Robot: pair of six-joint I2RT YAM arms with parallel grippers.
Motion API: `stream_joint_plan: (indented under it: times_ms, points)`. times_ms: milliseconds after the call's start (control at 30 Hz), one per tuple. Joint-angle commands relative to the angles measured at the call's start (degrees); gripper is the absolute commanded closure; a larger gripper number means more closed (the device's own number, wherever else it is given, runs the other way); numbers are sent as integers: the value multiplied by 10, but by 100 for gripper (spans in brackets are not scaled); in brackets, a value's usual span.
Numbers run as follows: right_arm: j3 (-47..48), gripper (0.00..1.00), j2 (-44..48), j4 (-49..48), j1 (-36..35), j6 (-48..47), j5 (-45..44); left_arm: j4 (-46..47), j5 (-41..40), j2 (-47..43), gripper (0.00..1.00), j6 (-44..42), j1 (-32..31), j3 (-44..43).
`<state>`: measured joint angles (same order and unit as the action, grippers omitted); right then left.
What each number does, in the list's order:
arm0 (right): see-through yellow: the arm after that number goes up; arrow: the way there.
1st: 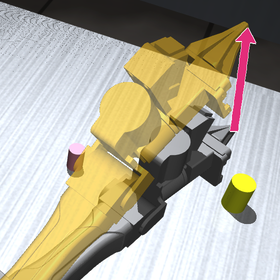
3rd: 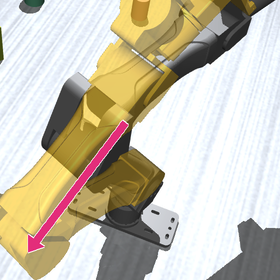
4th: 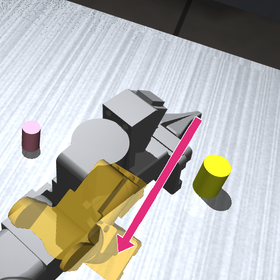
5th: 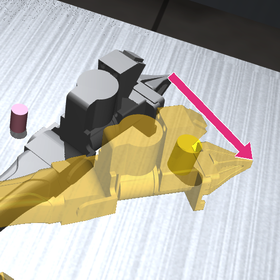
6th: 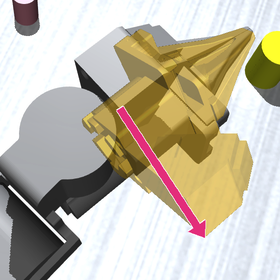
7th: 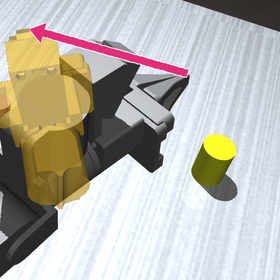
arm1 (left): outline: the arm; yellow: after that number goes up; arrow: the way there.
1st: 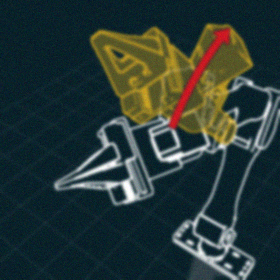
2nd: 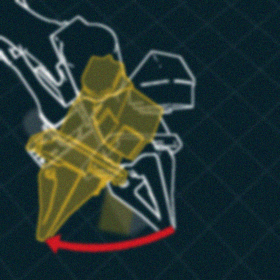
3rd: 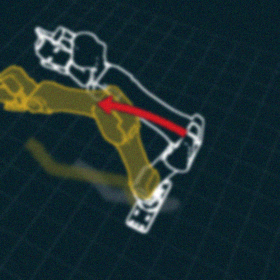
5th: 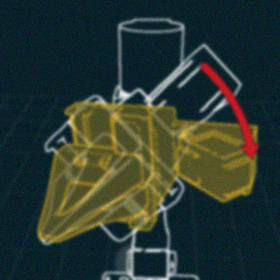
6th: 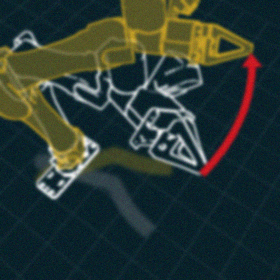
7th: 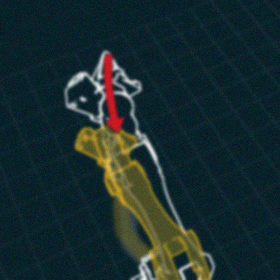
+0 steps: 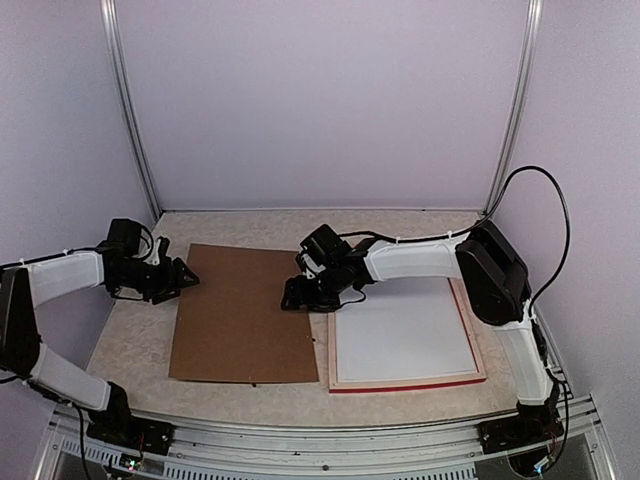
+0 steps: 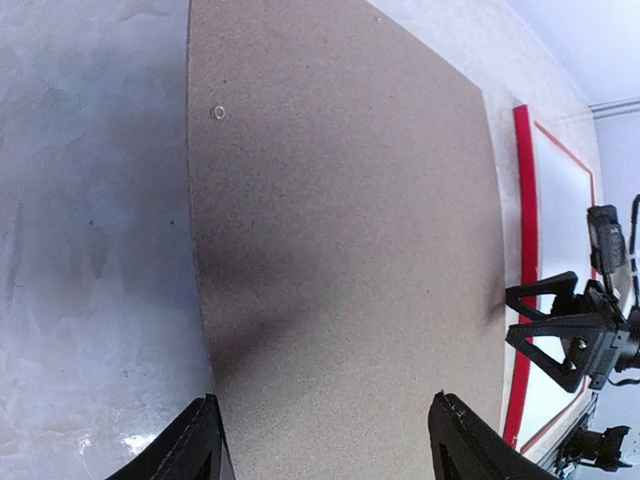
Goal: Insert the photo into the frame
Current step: Pick up the backboard from the center of the board.
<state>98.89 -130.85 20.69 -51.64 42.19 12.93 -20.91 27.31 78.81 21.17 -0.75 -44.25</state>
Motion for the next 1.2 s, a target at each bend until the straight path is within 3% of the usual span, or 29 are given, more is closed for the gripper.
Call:
stream_joint_plan:
  times_ms: [0,467,833,1167]
  points:
    - [-16,26,-3,15,4,-17,25,32,101,-35,30,22,-37,2]
    - [-45,26,1,-13,14,-24,51,59,122,-100,40,73,-68,-26]
    - [-61,27,-7,-56,19,-26,91,81,131,-128,29,82,-69,-35]
    - [-97,28,-3,-135,22,-15,151,117,140,-129,24,100,-83,-38]
